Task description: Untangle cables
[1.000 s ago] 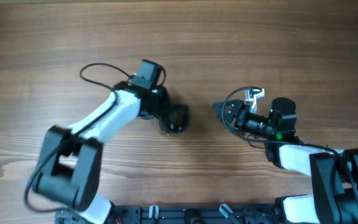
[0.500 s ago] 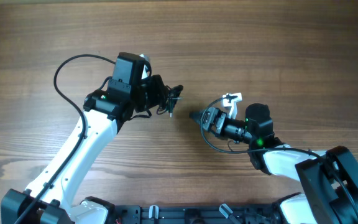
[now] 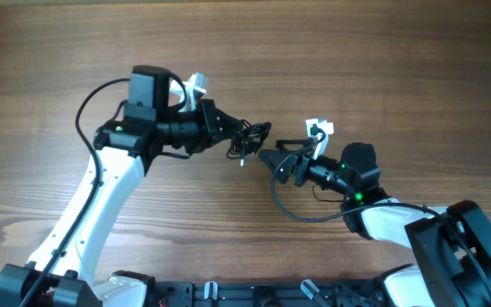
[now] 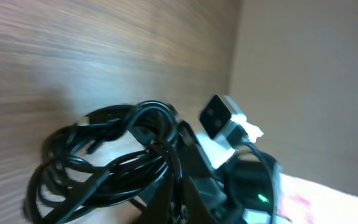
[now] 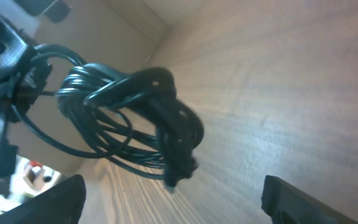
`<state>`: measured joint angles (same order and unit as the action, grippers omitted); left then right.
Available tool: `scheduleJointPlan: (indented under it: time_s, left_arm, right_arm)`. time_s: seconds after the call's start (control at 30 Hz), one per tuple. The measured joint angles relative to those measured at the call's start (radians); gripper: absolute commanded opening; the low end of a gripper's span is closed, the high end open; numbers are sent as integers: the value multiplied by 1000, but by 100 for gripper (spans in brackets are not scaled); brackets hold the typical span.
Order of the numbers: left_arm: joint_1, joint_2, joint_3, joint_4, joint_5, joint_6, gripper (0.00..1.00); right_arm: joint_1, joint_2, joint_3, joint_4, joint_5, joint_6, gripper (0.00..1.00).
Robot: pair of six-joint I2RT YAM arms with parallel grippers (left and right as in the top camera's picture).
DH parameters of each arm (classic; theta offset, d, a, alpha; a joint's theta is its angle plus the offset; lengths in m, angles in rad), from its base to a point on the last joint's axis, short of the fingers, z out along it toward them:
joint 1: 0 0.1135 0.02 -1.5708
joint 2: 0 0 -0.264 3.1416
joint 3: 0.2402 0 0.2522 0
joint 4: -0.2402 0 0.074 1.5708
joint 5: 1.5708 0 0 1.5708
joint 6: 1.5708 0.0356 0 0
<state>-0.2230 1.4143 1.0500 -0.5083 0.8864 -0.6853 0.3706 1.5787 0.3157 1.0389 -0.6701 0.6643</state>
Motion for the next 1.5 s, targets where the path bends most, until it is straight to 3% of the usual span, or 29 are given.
scheduleJointPlan:
  time_s: [0.23,0.27,0.3,0.33,0.6,0.77,0.8,0.87,0.93,1.03,1.17,1.37,1.5]
  left_arm:
    - [6,-1,0,-61,168,4,4]
    - [6,-1,0,-73,177,4,4]
    - [6,-1,0,-78,191,4,4]
    - [5,-1,0,-79,198,4,4]
    - [12,-1,0,-80,213,4,4]
    - [130,-1,0,-74,219,4,5]
    - [169,-2,0,-68,220,4,10]
    - [266,-3,0,-63,206,10,34]
    - [352,-3,0,-70,164,13,50]
    - [401,-3,0,-98,113,12,57]
    - [357,-3,0,-119,87,69,62]
    - [167,-3,0,-108,62,248,63]
    - [57,-3,0,-44,-29,205,61]
  right_arm:
    - [0,1,0,93,-95,-163,58]
    - [0,1,0,93,-101,-186,17]
    - [0,1,0,94,-111,-194,8]
    - [0,1,0,98,-115,-206,5]
    - [-4,1,0,100,-135,-72,4]
    - [-71,1,0,99,-221,75,5]
    - [-91,2,0,96,-237,97,4]
    - [-124,2,0,93,-266,139,4]
    - [-136,2,0,92,-282,180,5]
    - [-136,2,0,92,-298,225,5]
    - [-136,2,0,92,-299,315,5]
    - [-136,2,0,42,-293,369,5]
    - [-136,5,-1,-44,-248,366,4]
